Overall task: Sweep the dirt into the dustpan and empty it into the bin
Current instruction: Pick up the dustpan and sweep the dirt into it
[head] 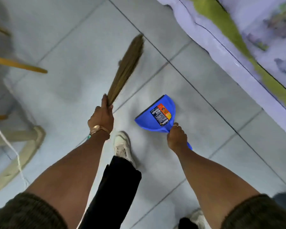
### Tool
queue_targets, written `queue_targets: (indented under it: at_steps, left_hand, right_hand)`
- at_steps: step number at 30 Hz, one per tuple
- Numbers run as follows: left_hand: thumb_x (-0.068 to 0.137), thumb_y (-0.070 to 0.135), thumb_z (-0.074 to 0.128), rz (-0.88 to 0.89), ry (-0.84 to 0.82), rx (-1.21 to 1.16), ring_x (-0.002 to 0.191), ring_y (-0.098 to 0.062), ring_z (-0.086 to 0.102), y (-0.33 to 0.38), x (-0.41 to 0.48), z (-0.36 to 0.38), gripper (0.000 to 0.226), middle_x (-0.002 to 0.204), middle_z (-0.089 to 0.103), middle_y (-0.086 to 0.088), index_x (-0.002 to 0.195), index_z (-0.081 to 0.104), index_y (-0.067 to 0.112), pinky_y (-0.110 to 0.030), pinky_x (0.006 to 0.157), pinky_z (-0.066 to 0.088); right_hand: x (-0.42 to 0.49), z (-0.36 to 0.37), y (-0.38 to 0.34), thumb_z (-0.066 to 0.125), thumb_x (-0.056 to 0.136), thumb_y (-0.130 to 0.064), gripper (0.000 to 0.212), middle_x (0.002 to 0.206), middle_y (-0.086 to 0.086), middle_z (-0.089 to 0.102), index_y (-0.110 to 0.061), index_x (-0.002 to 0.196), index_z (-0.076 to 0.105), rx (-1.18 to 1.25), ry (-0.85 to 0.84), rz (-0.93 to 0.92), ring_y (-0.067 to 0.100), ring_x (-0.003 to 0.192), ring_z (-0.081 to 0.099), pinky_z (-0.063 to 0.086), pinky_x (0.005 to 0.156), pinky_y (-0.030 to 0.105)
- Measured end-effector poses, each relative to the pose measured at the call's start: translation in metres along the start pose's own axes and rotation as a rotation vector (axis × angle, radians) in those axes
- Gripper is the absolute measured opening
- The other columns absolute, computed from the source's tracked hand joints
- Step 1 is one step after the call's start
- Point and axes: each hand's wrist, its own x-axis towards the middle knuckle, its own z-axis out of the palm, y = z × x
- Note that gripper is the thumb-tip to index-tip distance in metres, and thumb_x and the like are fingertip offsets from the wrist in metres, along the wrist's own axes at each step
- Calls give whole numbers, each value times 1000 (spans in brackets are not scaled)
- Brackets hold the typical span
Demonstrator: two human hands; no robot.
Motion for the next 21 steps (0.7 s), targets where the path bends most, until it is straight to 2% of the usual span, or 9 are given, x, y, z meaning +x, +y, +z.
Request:
queue_targets:
  at_steps: [5,10,13,21]
  left_hand:
    - [102,38,29,-243,-38,-47,110,-45,55,-66,101,-15,54,127,52,-25,153,10,36,-53,92,41]
    - [103,36,28,-336,-134,-22,115,-46,52,-94,166,7,54,130,49,-26,152,7,38,-52,97,39]
    - [103,35,28,-374,-244,14,116,-46,52,-95,169,29,53,130,50,-26,152,11,39,-50,98,39]
    - [101,32,32,-424,-395,-42,112,-43,56,-54,101,81,56,127,54,-24,151,10,43,-47,93,44]
  right_hand:
    - [81,0,-95,46,94,-10,54,135,20,49,-2,144,27,-77,-10,-18,38,125,50,40,103,44]
    - [144,7,-137,42,98,-17,56,139,19,44,-9,149,21,-140,-48,-37,39,128,45,38,104,46]
    - [167,6,-143,41,99,-20,61,140,19,42,-13,153,13,-198,-64,-85,39,129,44,38,104,48]
    - [213,-36,-142,42,96,-12,59,138,17,45,-14,150,20,-389,-27,-172,38,127,46,37,104,47]
